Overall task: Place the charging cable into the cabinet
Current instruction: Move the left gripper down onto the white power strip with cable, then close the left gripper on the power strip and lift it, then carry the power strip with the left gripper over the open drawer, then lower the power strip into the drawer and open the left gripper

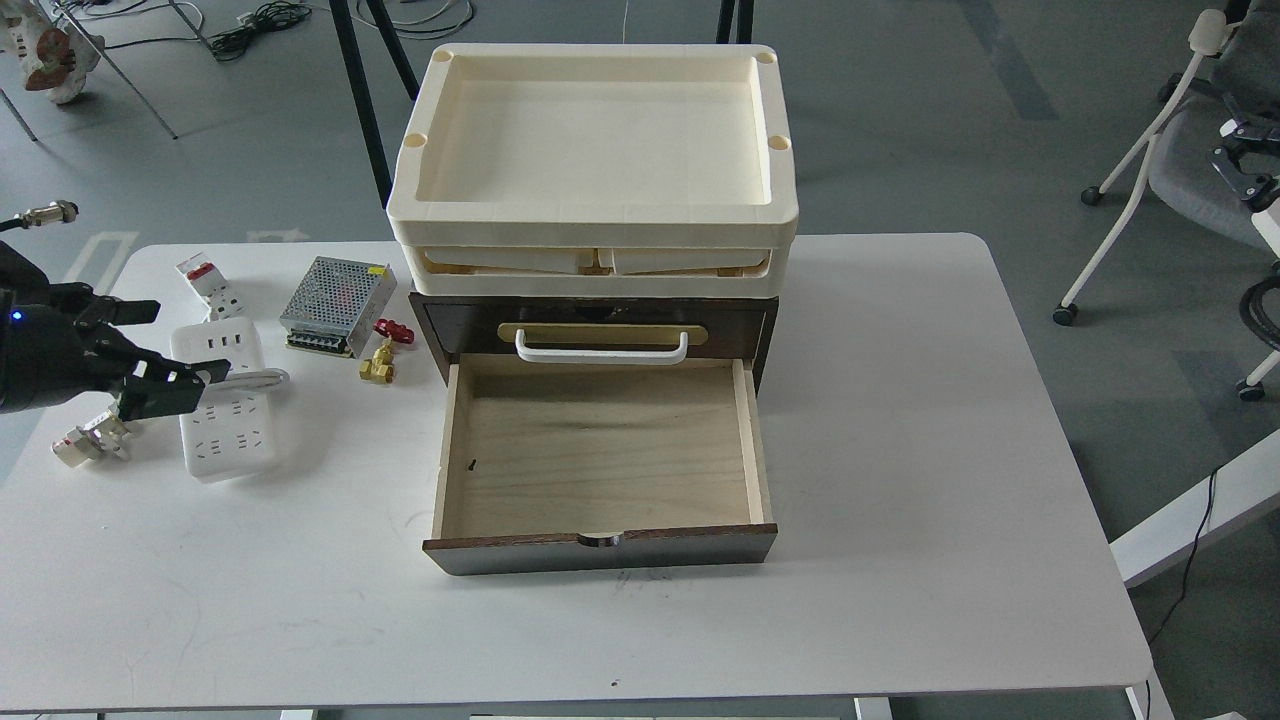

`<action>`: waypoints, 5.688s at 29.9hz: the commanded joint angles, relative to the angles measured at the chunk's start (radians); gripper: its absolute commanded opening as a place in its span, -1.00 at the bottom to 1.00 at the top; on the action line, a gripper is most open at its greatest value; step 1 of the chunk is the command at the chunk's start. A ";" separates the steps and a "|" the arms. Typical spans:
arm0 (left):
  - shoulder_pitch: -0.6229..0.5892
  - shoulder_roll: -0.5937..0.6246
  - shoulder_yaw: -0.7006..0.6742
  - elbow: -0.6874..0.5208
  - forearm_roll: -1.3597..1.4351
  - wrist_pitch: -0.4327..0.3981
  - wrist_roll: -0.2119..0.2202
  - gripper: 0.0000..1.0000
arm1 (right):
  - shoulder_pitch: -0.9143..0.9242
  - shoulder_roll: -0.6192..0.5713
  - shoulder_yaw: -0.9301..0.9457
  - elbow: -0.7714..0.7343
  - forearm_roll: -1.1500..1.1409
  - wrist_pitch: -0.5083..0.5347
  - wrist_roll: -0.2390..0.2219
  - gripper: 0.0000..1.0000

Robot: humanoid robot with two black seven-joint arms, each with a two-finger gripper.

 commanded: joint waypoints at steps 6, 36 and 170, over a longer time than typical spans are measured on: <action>-0.007 -0.184 0.079 0.226 0.089 0.010 0.000 0.99 | -0.022 -0.006 0.002 -0.001 0.000 0.000 0.000 1.00; -0.030 -0.530 0.231 0.829 0.119 0.225 0.000 0.41 | -0.054 -0.004 0.002 -0.001 0.005 0.000 0.014 1.00; 0.008 -0.369 0.242 -0.115 -1.010 -0.145 0.000 -0.96 | -0.180 -0.012 0.005 -0.072 0.008 0.000 0.120 0.99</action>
